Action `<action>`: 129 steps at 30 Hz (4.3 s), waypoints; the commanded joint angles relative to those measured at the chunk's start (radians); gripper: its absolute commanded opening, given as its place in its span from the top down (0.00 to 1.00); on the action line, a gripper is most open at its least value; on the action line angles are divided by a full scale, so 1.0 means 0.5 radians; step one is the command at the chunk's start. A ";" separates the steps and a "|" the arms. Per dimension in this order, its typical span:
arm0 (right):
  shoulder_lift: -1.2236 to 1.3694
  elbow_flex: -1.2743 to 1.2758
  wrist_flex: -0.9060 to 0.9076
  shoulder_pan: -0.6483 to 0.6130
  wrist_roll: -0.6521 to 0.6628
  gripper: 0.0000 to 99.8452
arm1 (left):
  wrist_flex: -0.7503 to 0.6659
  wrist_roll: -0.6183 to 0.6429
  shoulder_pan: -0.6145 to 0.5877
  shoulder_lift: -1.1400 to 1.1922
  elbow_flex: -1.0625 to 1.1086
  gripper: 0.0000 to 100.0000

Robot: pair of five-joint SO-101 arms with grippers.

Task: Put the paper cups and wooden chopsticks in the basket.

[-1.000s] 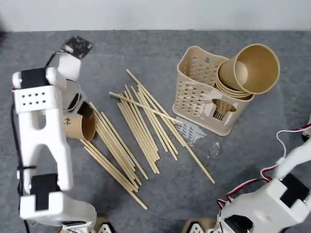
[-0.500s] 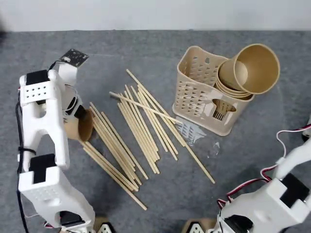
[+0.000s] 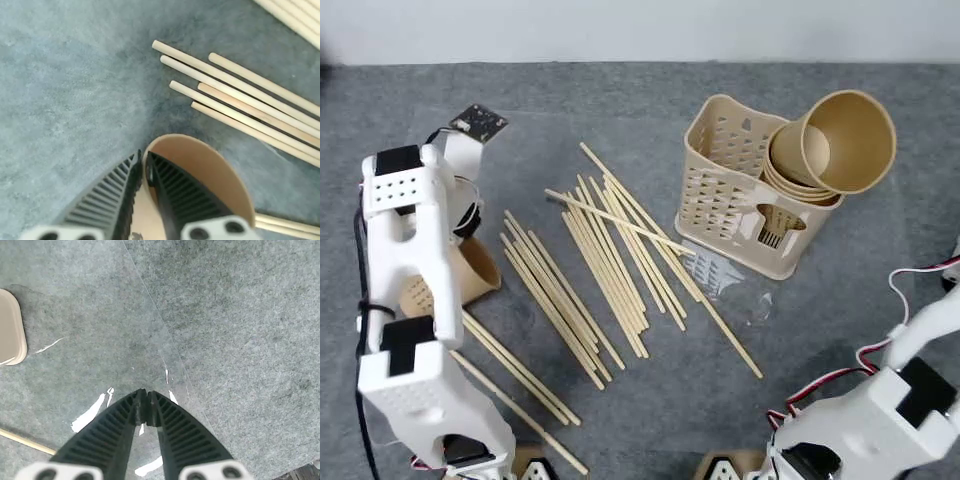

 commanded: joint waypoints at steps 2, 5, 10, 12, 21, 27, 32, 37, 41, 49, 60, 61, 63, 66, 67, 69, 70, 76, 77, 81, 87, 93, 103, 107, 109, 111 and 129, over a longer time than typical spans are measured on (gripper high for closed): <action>-0.140 -0.095 0.078 -0.011 0.018 0.99 | 0.031 -0.015 0.018 -0.255 -0.020 0.99; -0.140 -0.095 0.078 -0.011 0.018 0.99 | 0.031 -0.015 0.009 -0.350 -0.020 0.99; -0.143 -0.095 0.078 -0.011 0.018 0.99 | 0.028 0.000 0.046 -0.632 -0.023 0.99; -0.143 -0.107 0.078 -0.014 0.018 0.99 | 0.018 0.046 0.095 -0.761 -0.023 0.99; -0.462 -0.310 0.075 -0.146 0.009 0.99 | -0.028 0.433 0.310 -1.157 -0.023 0.99; -0.827 -0.344 0.069 -0.459 -0.021 0.99 | -0.163 0.611 0.295 -1.185 -0.023 0.99; -0.944 -0.344 -0.051 -0.756 -0.292 0.99 | -0.184 0.647 0.338 -1.188 -0.023 0.99; -0.818 -0.341 -0.299 -0.996 -0.516 0.99 | -0.172 0.651 0.356 -1.188 -0.020 0.99; -0.612 -0.341 -0.468 -1.214 -0.620 0.99 | -0.172 0.651 0.353 -1.188 -0.020 0.99; -0.321 -0.384 -0.572 -1.379 -0.620 0.99 | -0.184 0.654 0.359 -1.188 -0.060 0.99; -0.674 -0.626 -0.453 -1.379 -0.617 0.99 | -0.190 1.049 0.743 -1.172 -0.505 0.99; -0.686 -0.626 -0.443 -1.373 -0.617 0.99 | -0.215 1.089 0.792 -1.172 -0.529 0.99; -0.707 -0.626 -0.422 -1.300 -0.617 0.99 | -0.304 1.157 0.899 -1.172 -0.554 0.99; -0.753 -0.629 -0.364 -1.149 -0.617 0.99 | -0.494 1.234 1.053 -1.172 -0.548 0.99; -0.766 -0.629 -0.330 -1.073 -0.617 0.99 | -0.540 1.255 1.092 -1.172 -0.548 0.99; -0.775 -0.626 -0.253 -0.910 -0.617 0.99 | -0.620 1.313 1.160 -1.172 -0.548 0.99; -0.775 -0.626 -0.216 -0.830 -0.617 0.99 | -0.660 1.344 1.188 -1.172 -0.548 0.99; -0.710 -0.623 -0.026 -0.364 -0.617 0.99 | -1.102 1.623 1.338 -1.166 -0.404 0.99; -0.698 -0.623 0.008 -0.311 -0.605 0.99 | -1.212 1.657 1.369 -1.166 -0.342 0.99; -0.624 -0.620 0.078 -0.180 -0.427 0.99 | -1.633 1.746 1.525 -1.166 -0.060 0.99; -0.588 -0.423 0.072 -0.084 -0.387 0.99 | -2.274 1.893 1.660 -1.166 0.324 0.99; -0.582 -0.325 0.069 -0.081 -0.387 0.99 | -2.725 1.939 1.771 -1.025 0.514 0.99; -0.585 -0.249 0.069 -0.075 -0.365 0.99 | -2.759 1.939 1.952 -0.697 0.428 0.99; -0.585 -0.227 0.069 -0.075 -0.285 0.99 | -2.759 1.939 1.955 -0.657 0.428 0.99; -0.585 -0.227 0.069 -0.075 -0.279 0.99 | -2.765 1.939 1.992 -0.663 0.428 0.99; -0.582 -0.227 0.069 -0.075 -0.279 0.99 | -2.765 1.939 2.035 -0.669 0.400 0.99; -0.582 -0.224 0.072 -0.044 -0.276 0.99 | -2.753 1.933 2.022 -0.439 0.376 0.98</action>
